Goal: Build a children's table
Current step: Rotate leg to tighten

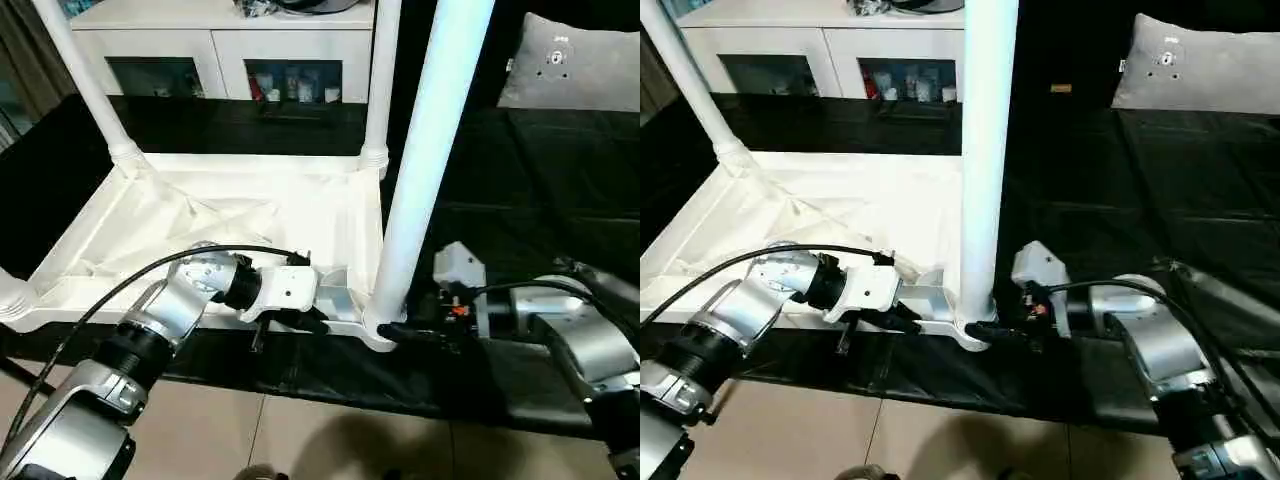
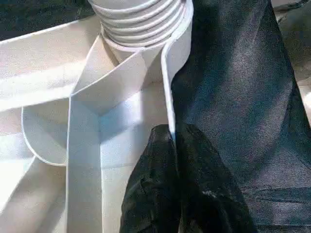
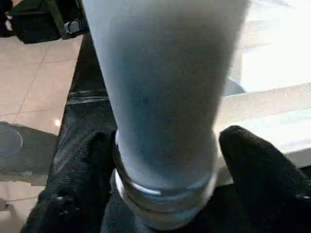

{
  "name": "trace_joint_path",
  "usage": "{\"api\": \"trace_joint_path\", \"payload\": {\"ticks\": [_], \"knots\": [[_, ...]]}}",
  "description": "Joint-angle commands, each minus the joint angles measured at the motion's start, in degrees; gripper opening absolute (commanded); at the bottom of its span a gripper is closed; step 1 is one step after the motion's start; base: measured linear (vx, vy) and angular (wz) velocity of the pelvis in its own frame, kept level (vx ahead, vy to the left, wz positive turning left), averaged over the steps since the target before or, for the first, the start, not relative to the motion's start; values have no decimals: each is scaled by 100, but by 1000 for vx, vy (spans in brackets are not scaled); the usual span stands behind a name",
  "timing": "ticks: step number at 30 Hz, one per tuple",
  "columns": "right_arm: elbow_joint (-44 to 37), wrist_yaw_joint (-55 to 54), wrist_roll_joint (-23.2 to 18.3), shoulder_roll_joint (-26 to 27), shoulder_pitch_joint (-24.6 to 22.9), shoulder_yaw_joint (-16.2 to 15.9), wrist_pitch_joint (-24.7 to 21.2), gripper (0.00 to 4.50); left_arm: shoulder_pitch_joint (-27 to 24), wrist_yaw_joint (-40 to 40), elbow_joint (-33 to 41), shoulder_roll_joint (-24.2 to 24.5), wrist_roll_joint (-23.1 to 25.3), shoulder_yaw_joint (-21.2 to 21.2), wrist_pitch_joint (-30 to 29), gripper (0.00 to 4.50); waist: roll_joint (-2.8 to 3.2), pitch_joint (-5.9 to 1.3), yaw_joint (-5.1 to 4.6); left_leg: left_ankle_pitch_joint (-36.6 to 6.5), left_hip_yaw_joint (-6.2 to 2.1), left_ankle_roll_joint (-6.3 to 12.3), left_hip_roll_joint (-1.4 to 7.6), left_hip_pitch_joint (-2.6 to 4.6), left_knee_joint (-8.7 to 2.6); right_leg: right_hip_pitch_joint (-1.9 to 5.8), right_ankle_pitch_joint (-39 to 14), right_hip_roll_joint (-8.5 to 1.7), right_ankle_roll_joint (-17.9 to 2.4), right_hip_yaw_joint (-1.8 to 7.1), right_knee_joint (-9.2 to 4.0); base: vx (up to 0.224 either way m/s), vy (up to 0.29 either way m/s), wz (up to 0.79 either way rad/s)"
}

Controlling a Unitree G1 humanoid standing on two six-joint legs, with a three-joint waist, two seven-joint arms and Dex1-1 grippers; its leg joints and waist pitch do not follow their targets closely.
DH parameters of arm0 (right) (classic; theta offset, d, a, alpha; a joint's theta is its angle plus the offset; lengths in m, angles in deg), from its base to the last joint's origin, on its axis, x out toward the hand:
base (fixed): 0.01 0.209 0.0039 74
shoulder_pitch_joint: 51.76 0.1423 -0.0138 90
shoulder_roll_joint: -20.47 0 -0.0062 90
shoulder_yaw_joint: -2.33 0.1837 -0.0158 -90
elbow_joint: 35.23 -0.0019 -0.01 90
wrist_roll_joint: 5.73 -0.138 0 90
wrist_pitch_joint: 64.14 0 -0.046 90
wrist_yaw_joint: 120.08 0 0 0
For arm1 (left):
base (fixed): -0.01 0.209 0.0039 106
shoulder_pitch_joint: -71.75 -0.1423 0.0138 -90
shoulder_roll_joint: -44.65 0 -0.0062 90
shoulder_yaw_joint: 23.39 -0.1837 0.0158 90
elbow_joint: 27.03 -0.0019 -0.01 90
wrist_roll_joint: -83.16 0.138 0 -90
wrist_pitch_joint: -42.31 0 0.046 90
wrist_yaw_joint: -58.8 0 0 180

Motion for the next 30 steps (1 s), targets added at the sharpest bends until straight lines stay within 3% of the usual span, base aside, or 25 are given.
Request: {"api": "trace_joint_path", "payload": {"ticks": [1, 5, 11, 15, 18, 22, 25, 28, 30], "knots": [[63, 51, 87, 16, 99, -74, 120, 324, 114, 205, -20, -41, 65, -196, 236, 0, -122, -464, -25, -571, -42, 597, 296, -33, -378, 364, -1726, -378, -960, 336, -351, 0, 0, 0], [138, 47, 133, 80, 141, -119, 157, 289, 136, 220, -82, -49, 81, -193, 292, 0, -124, -457, -28, -615, -38, 585, 290, -30, -383, 363, -1788, -376, -937, 332, -361, 0, 0, 0], [74, 108, 20, 131, 98, -77, 55, 276, 152, 195, -144, -51, 67, -142, 289, 0, -131, -449, -33, -645, -38, 564, 285, -31, -387, 365, -1936, -374, -869, 330, -381, 0, 0, 0], [-313, 71, -341, 215, -209, 38, -365, 275, 10, 33, -14, -126, -108, 31, -98, 0, -118, -450, -25, -567, -37, 607, 301, -33, -384, 360, -1735, -370, -939, 340, -358, 0, 0, 0], [-591, -629, -421, 582, -502, 182, -808, 275, -115, -462, 163, -317, -176, 237, -719, 0, -103, -422, -18, -521, -49, 591, 318, -44, -398, 355, -1626, -379, -1005, 347, -351, 0, 0, 0], [-533, -1644, -104, 1104, -589, 258, -944, 274, -198, -1018, 386, -613, -220, 414, -1355, 0, -101, -341, -136, -1117, -38, 307, 238, 11, -443, 329, -2773, -362, -630, 290, -515, 0, 0, 0], [-309, -2865, -27, 1890, -522, 598, -1160, 274, -277, -1650, 628, -1009, -131, 477, -1937, 0, -100, -306, -288, -1472, -73, 154, 188, 35, -446, 304, -3418, -361, -338, 210, -638, 0, 0, 0], [10, -3703, 224, 2279, -347, 793, -1108, 274, -256, -2118, 692, -1374, -61, 525, -2299, 0, -73, -312, -476, -1674, -118, 161, 192, 6, -461, 326, -3345, -344, -249, 171, -664, 0, 0, 0], [188, -4140, 353, 2463, -236, 900, -1071, 274, -215, -2475, 723, -1637, 5, 571, -2518, 0, -82, -323, -559, -1610, -114, 244, 201, -22, -467, 339, -3088, -351, -333, 190, -647, 0, 0, 0]]}}
